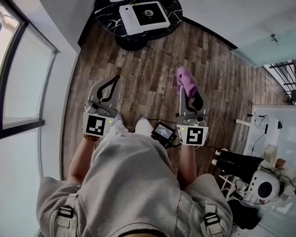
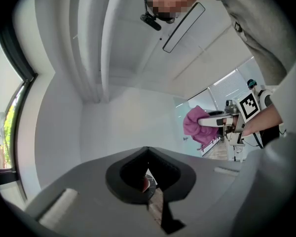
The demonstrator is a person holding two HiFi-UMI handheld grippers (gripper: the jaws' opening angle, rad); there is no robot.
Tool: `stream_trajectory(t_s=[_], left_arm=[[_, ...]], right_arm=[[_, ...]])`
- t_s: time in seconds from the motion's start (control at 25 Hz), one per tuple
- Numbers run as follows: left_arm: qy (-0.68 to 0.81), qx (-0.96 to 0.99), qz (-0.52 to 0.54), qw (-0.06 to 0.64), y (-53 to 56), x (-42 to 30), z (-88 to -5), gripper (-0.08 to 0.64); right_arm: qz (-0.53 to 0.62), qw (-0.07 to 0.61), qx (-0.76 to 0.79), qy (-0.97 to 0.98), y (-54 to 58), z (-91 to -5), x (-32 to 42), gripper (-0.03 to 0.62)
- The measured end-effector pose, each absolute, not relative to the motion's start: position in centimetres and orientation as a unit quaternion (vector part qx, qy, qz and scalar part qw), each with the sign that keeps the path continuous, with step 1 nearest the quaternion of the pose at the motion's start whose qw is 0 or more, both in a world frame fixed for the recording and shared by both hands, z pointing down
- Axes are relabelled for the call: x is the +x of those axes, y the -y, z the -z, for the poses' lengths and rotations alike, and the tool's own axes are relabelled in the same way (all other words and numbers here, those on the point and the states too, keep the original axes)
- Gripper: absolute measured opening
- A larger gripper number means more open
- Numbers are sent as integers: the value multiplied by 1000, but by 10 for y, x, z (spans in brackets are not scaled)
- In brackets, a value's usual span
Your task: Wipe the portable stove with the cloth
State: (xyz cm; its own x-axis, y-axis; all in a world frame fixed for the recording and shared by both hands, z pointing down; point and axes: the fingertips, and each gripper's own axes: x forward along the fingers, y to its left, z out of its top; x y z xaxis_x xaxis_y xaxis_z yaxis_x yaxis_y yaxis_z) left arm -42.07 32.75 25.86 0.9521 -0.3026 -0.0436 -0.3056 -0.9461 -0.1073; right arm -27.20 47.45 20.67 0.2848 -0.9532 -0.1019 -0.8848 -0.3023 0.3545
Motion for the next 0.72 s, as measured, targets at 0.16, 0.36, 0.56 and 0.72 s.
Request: stream_trajectory(t_s=[0.16, 0.36, 0.56, 0.72], left_arm=[[-146, -987, -14, 65, -320, -406, -260, -6], [-143, -987, 2, 66, -310, -373, -268, -6], [-150, -985, 2, 86, -288, -317, -277, -6], [-150, -986, 12, 72, -280, -259, -285, -6]], right_arm=[[158, 133, 792, 575, -467, -208, -257, 114], [151, 138, 785, 584, -454, -214, -225, 114], [144, 131, 775, 601, -426, -235, -169, 114], [145, 137, 761, 617, -407, -238, -110, 114]])
